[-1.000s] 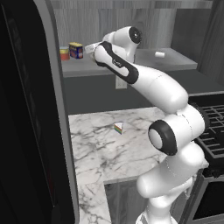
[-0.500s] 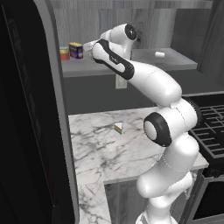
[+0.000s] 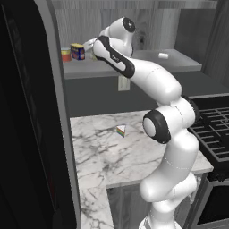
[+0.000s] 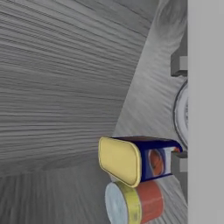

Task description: Pick the cans from the counter and place them in their designated side in the cabinet.

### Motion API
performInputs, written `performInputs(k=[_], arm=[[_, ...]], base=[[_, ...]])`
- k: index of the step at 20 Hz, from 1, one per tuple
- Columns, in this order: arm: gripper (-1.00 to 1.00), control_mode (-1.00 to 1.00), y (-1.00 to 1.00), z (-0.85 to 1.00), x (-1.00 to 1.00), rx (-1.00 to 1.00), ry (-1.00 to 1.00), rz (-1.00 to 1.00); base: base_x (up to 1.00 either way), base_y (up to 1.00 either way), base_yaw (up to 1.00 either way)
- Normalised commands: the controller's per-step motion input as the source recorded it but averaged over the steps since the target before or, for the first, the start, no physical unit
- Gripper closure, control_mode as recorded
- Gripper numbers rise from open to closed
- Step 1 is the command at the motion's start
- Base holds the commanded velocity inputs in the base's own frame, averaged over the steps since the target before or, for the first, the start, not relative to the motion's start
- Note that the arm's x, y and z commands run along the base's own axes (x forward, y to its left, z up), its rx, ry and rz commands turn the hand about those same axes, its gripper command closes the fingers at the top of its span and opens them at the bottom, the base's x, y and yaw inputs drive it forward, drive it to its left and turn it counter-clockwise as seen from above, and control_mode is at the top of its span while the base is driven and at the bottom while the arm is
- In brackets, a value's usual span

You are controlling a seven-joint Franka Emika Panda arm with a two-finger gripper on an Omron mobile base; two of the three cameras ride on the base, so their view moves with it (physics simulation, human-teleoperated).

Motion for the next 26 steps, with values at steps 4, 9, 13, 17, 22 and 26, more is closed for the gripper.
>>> performInputs(k=[4, 9, 13, 17, 22, 26], arm=[[-1.0, -1.0, 0.05, -0.23, 0.16, -0.04, 0.07, 0.0], [-1.0, -1.0, 0.0, -0.19, 0.04, -0.02, 0.01, 0.0], [-1.0, -1.0, -0.03, -0.17, 0.0, -0.02, 0.0, 0.0], [-1.0, -1.0, -0.08, -0.14, 0.0, -0.01, 0.0, 0.01], [-1.0, -1.0, -0.11, -0.1, -0.05, 0.0, -0.02, 0.03], [-1.0, -1.0, -0.01, -0.08, 0.03, 0.0, -0.04, 0.03]], base=[[0.0, 0.0, 0.0], [0.0, 0.0, 0.0], [0.0, 0.0, 0.0], [0.0, 0.0, 0.0], [0.0, 0.0, 0.0], [0.0, 0.0, 0.0]])
